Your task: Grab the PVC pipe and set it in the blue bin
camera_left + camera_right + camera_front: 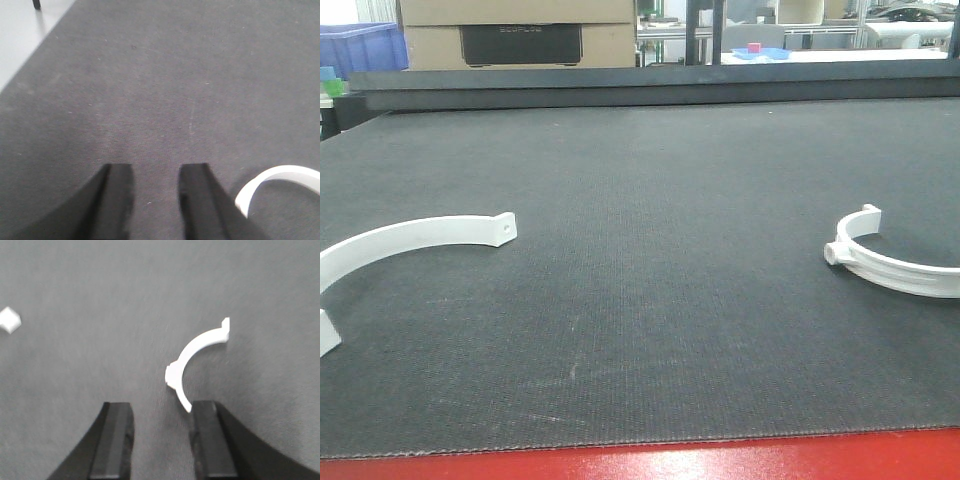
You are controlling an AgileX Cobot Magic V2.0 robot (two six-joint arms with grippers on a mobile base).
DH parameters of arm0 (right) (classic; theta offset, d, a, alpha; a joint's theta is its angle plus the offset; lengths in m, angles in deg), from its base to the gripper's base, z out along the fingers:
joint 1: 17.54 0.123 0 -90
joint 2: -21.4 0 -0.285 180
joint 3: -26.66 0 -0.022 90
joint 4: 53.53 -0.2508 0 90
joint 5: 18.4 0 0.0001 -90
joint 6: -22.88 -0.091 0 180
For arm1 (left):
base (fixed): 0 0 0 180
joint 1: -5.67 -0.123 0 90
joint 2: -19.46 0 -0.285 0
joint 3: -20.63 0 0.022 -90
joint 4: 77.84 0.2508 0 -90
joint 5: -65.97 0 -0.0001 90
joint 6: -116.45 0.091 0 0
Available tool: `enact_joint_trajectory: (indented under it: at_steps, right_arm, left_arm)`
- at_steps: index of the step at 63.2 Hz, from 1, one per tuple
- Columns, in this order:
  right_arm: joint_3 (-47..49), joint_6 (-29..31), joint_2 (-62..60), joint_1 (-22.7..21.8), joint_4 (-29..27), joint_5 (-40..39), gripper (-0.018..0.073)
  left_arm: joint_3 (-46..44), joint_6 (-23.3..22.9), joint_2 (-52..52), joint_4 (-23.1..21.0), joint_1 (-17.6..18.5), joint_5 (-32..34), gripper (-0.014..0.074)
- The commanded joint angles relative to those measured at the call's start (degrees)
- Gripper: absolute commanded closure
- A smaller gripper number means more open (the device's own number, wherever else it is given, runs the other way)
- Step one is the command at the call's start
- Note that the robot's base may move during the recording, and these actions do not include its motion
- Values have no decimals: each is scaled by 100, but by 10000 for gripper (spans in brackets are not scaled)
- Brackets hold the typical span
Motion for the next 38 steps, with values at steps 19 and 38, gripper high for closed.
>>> enact_joint_trajectory:
  at_steps: [19,38]
  right_arm:
    - [165,483,1286,161,-11,19,356]
    - [693,636,2046,540,676,107,356]
  left_arm:
    - [-674,-3,669,-236,40,-264,319]
    - [-732,-3,1230,-489,151,-124,229]
